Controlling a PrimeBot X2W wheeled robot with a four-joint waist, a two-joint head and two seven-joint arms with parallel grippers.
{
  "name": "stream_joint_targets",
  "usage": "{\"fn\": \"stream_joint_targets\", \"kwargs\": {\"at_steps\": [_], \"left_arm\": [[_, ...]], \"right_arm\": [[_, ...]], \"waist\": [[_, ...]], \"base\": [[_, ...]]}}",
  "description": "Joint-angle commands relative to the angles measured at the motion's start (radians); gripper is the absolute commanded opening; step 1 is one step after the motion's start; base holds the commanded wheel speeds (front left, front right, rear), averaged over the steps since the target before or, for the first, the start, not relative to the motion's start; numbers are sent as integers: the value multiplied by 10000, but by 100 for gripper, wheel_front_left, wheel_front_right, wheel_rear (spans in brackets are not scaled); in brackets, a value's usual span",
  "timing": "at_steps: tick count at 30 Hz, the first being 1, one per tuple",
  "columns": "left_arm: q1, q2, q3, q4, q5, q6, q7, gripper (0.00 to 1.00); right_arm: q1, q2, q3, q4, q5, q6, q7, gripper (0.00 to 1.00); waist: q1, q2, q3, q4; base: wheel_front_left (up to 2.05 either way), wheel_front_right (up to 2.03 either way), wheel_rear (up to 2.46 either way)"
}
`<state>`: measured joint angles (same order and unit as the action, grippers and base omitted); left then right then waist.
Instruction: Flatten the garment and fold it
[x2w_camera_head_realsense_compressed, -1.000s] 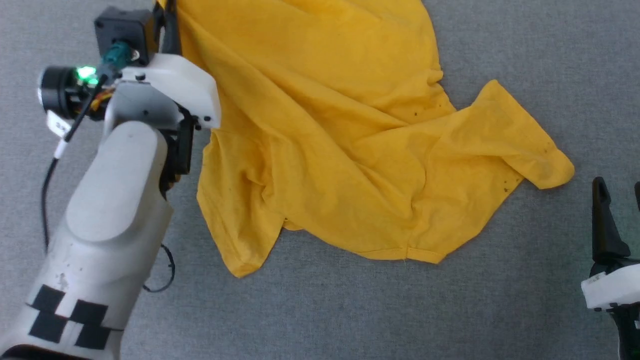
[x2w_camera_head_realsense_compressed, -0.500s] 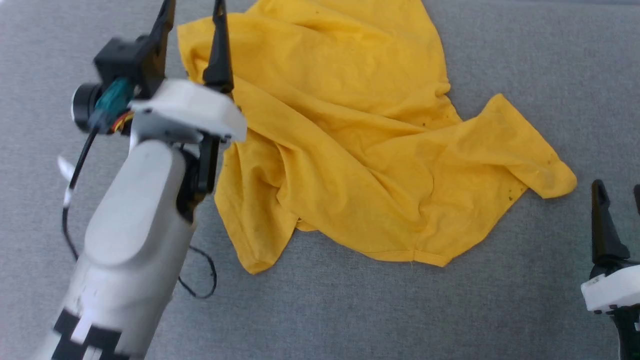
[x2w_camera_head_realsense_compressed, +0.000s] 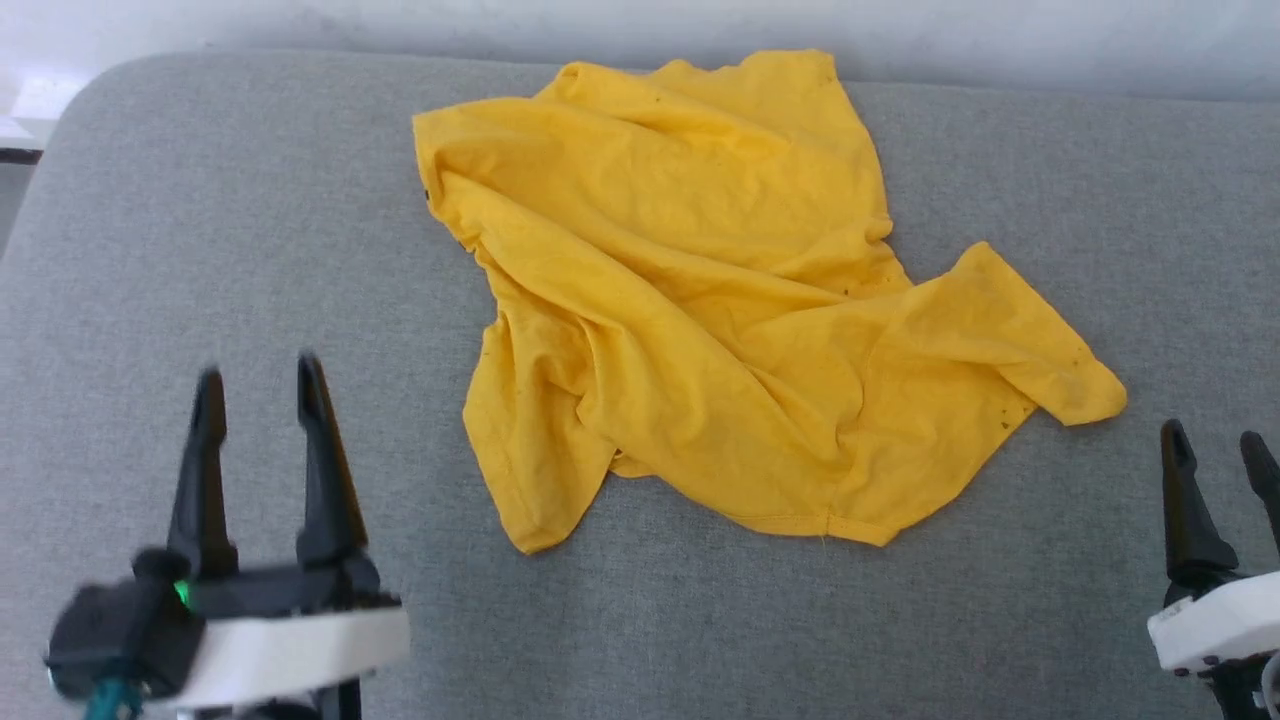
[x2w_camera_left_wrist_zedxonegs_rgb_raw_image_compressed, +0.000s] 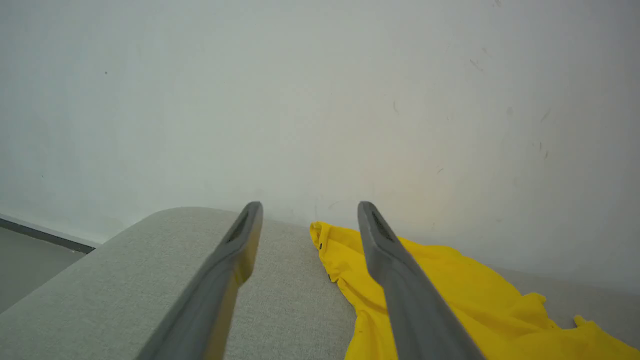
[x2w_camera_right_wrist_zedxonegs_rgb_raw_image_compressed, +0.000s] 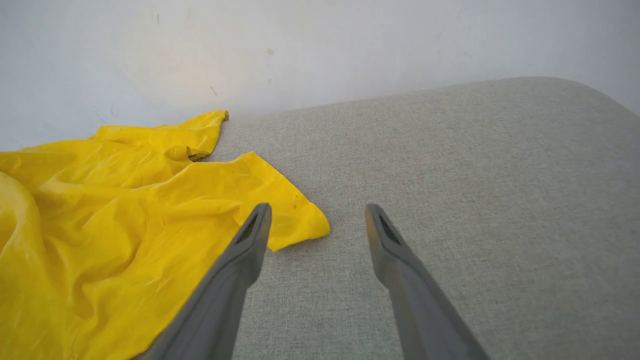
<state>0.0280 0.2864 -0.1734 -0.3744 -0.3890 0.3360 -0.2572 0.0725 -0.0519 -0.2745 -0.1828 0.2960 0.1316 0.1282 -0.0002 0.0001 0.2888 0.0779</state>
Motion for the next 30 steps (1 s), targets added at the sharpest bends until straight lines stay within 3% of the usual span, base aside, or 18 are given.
{"fn": "stream_joint_targets", "kwargs": {"at_steps": [1, 6, 11, 18, 25, 26, 27, 28, 30], "left_arm": [[204, -63, 83, -6, 146, 15, -41, 100], [875, -558, 229, -40, 629, -422, -43, 100], [708, -795, 252, 94, 901, -939, -44, 100], [461, -978, 140, 507, 1160, -1483, -44, 100], [317, -1070, 56, 846, 1337, -1808, -45, 100], [302, -1076, 44, 885, 1356, -1845, -45, 100], [284, -1087, 35, 918, 1372, -1874, -45, 100], [269, -1103, 32, 941, 1383, -1896, -45, 100], [251, -1141, 58, 961, 1393, -1913, -45, 100]], "right_arm": [[62, 17, -12, 6, 24, -9, -55, 100], [-318, 17, 97, -262, -522, -9, 393, 100], [-1267, 17, 106, -201, -1596, -9, 1730, 100], [-2350, -472, 124, 1125, -2046, -9, 3614, 100], [-2843, -894, 447, 2452, -2024, -9, 3846, 100], [-2875, -880, 471, 2644, -1990, -9, 3900, 96], [-2915, -821, 433, 2796, -1919, -9, 3925, 37], [-2946, -772, 421, 2913, -1855, -9, 3952, 0], [-2983, -757, 475, 3003, -1783, -9, 3981, 0]], "waist": [[2, -1, -97, 82], [2, -1, -193, 203], [2, -1, -42, 194], [2, -1, 371, 292], [2, -1, 705, 508], [2, -1, 732, 535], [2, -1, 748, 557], [2, -1, 759, 573], [2, -1, 761, 568]], "base": [[0, 0, 0], [0, 0, 0], [0, 0, 0], [0, 0, 0], [0, 0, 0], [0, 0, 0], [0, 0, 0], [0, 0, 0], [0, 0, 0]]}}
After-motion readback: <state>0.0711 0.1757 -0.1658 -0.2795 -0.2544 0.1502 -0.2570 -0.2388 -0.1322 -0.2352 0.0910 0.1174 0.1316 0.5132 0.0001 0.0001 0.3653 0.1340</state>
